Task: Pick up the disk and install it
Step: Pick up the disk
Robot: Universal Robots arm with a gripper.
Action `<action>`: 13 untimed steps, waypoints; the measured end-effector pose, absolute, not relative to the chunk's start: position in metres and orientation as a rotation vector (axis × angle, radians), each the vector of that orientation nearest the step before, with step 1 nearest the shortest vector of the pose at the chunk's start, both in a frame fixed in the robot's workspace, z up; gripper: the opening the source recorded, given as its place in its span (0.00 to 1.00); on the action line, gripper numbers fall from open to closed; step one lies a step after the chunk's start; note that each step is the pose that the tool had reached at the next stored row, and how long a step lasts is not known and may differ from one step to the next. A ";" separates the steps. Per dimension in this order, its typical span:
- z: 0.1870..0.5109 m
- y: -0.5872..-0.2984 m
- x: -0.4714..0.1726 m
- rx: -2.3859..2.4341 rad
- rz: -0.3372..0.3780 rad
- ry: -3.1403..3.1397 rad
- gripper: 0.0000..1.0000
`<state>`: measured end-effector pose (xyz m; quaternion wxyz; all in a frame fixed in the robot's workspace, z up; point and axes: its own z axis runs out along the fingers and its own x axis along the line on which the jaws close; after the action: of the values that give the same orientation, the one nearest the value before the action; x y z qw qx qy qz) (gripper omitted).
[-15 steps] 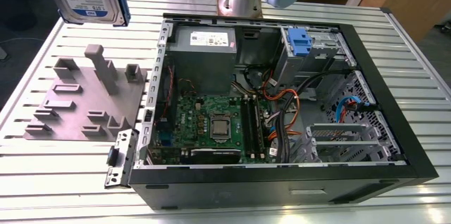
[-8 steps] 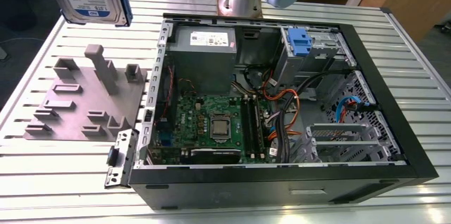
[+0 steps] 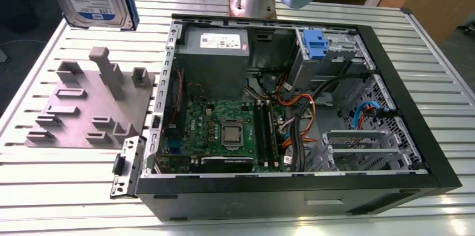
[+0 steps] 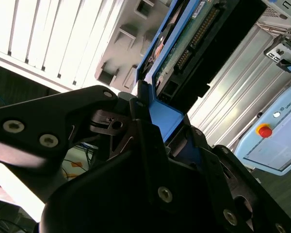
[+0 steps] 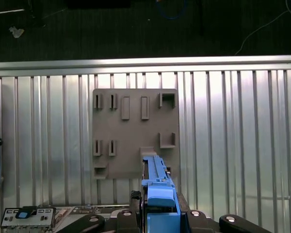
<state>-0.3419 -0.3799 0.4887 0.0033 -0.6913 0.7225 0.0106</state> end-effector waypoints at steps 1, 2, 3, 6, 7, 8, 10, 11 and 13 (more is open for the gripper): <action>0.489 -0.381 -0.342 -2.167 0.033 2.265 0.37; 0.489 -0.381 -0.342 -2.167 0.033 2.265 0.37; 0.489 -0.381 -0.342 -2.167 0.033 2.265 0.37; 0.489 -0.381 -0.339 -2.167 0.033 2.265 0.37; 0.489 -0.381 -0.338 -2.167 0.033 2.265 0.37; 0.489 -0.381 -0.337 -2.167 0.033 2.265 0.37; 0.489 -0.381 -0.334 -2.167 0.033 2.265 0.37; 0.489 -0.381 -0.333 -2.167 0.033 2.265 0.37; 0.489 -0.381 -0.330 -2.167 0.033 2.265 0.37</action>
<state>-0.3303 -0.3812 0.4887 0.0033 -0.6913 0.7225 0.0106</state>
